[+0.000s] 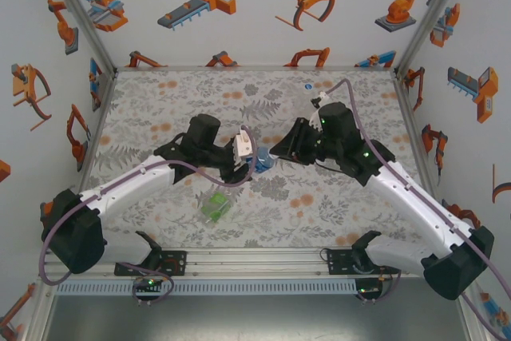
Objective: Screw on the bottle caps
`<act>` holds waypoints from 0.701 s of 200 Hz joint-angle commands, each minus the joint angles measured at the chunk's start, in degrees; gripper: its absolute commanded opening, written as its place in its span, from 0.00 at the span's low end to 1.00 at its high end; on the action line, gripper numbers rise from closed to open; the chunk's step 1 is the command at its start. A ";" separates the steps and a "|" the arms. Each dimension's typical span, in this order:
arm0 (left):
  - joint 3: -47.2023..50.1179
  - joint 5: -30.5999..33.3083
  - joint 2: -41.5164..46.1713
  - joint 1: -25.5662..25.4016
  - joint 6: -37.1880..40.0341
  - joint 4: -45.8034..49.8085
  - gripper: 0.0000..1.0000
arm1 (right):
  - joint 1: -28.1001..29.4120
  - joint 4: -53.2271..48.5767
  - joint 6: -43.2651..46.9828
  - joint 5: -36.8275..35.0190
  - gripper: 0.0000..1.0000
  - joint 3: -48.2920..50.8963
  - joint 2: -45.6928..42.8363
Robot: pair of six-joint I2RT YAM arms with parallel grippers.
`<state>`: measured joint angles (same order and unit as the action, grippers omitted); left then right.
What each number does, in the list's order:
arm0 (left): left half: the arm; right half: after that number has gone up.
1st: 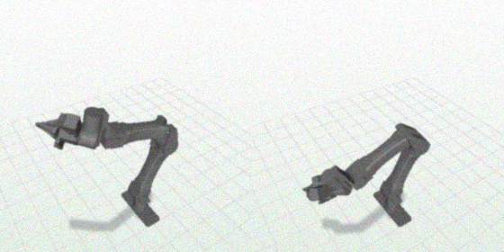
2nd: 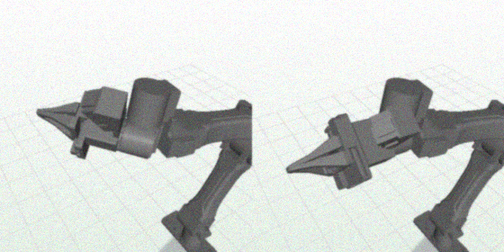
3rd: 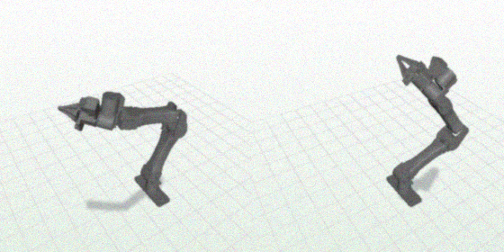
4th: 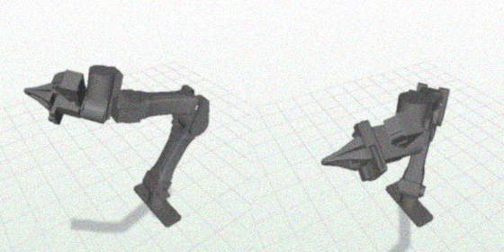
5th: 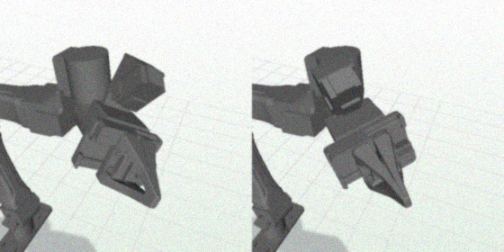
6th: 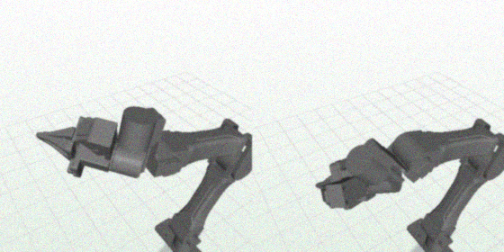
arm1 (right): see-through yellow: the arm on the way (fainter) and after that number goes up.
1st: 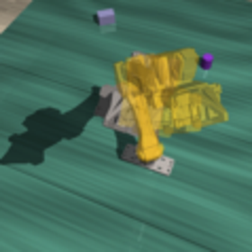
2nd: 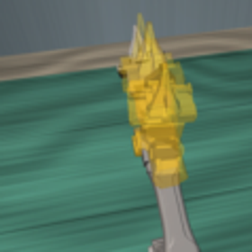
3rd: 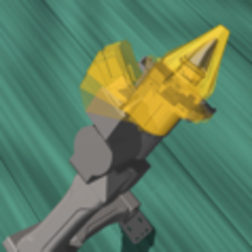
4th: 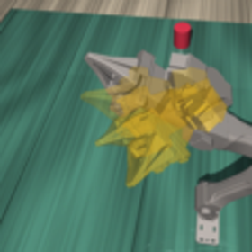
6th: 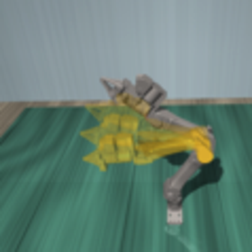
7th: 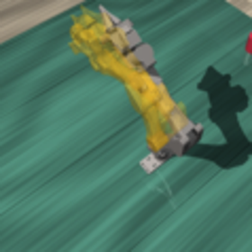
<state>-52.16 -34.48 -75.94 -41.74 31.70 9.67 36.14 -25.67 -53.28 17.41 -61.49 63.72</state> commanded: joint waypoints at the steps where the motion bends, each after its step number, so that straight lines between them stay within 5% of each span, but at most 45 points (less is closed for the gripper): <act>1: -0.84 -2.03 1.49 -0.02 -1.66 -1.96 0.00 | 0.33 -1.52 8.40 -0.58 0.35 -1.97 -2.19; 34: 1.11 -4.59 3.88 -0.11 2.09 4.47 0.00 | 0.24 6.40 19.49 1.76 0.45 1.84 -6.82; 67: 3.64 -4.10 5.78 0.03 3.45 5.54 0.00 | 0.31 17.69 30.98 11.38 0.46 7.50 -9.33; 107: 8.91 -3.95 6.60 0.09 1.49 0.97 0.00 | 0.32 19.35 45.49 19.41 0.46 10.61 -9.49; 140: 15.21 -1.47 8.44 0.82 -1.18 -8.33 0.00 | 0.33 20.22 46.34 18.62 0.46 12.73 -8.41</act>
<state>-40.21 -36.73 -69.87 -41.65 32.88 9.08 36.21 -8.75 -12.08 33.50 -50.06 54.68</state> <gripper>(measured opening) 0.560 0.463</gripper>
